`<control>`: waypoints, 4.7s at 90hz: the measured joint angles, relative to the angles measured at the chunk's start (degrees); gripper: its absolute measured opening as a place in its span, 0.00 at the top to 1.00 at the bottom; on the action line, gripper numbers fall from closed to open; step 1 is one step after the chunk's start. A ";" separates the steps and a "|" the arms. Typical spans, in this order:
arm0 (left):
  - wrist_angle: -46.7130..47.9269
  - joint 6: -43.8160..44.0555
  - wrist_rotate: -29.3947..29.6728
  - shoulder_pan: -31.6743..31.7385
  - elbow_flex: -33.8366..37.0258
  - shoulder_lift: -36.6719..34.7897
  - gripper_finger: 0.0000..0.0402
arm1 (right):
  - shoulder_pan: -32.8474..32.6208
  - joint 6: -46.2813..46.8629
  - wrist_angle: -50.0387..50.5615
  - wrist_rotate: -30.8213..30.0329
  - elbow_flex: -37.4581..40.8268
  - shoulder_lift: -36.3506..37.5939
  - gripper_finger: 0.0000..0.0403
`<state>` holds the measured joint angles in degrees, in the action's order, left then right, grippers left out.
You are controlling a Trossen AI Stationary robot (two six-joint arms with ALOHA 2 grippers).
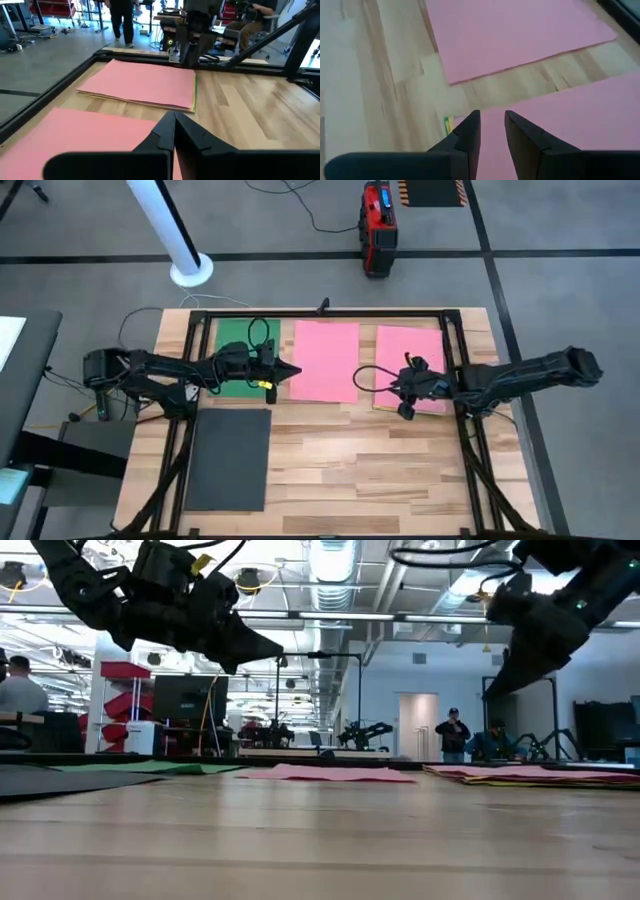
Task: Organize paper
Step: Stack the pink paper on top of the pink paper
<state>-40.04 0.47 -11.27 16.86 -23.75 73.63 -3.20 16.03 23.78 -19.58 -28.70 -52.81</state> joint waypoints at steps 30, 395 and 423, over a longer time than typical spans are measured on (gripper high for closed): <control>-0.04 -0.23 -0.02 0.00 0.00 0.00 1.00 | 0.00 0.04 -0.12 2.06 -0.03 -2.40 0.78; 4.80 -4.72 -0.09 -0.01 0.00 0.00 1.00 | -4.85 2.13 4.13 2.96 -6.56 -29.78 0.77; 4.78 -5.20 -0.08 -0.01 0.00 0.00 1.00 | -4.84 2.11 4.04 2.69 -6.78 -32.03 0.80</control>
<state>-35.26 -4.73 -11.35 16.86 -23.75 73.63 -8.04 18.15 27.81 -16.88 -35.49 -84.84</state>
